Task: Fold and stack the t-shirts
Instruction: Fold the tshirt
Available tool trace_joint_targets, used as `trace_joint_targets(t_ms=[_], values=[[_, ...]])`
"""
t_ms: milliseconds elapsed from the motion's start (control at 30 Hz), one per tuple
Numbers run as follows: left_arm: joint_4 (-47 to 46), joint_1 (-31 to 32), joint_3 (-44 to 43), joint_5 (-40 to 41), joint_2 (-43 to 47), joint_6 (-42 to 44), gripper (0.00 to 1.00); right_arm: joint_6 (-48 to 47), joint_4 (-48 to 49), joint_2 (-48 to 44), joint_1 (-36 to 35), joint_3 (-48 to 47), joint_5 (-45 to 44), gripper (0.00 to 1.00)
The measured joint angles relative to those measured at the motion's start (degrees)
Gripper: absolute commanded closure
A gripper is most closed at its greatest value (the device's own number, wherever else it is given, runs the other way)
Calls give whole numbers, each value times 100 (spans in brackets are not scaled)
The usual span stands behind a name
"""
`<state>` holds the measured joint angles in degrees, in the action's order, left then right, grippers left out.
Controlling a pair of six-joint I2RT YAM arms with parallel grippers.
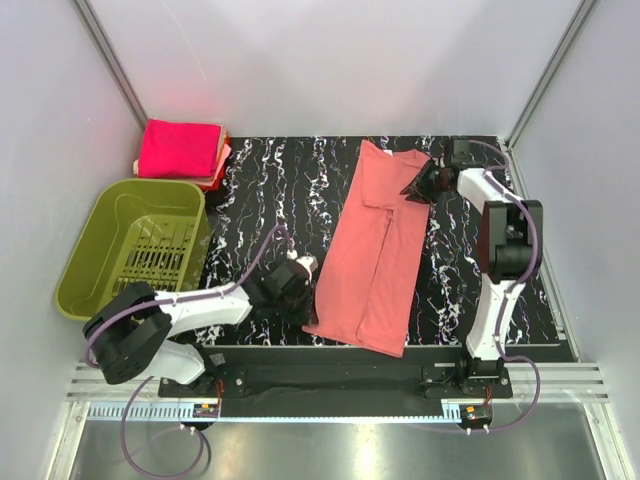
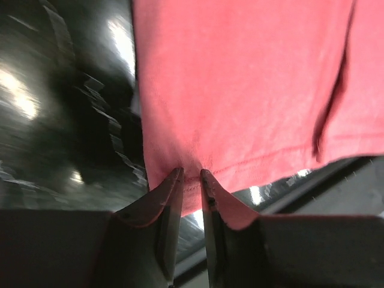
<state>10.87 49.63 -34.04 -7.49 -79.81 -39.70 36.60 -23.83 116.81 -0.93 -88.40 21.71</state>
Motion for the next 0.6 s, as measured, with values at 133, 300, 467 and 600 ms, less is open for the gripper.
trace_joint_targets(t_ms=[133,300,467,600], values=[[-13,614,295,133,367,-509,75,-90,-11,699,-173,-498,-28,67],[518,938,339,223,846,-824,70,-175,-4,1530,-275,-1287,-68,68],[1390,914,-256,691,1281,-780,64,-184,-15,2015,-365,-1967,-76,67],[1541,798,-691,791,1327,-662,62,-162,-48,2277,-544,-2398,-173,68]])
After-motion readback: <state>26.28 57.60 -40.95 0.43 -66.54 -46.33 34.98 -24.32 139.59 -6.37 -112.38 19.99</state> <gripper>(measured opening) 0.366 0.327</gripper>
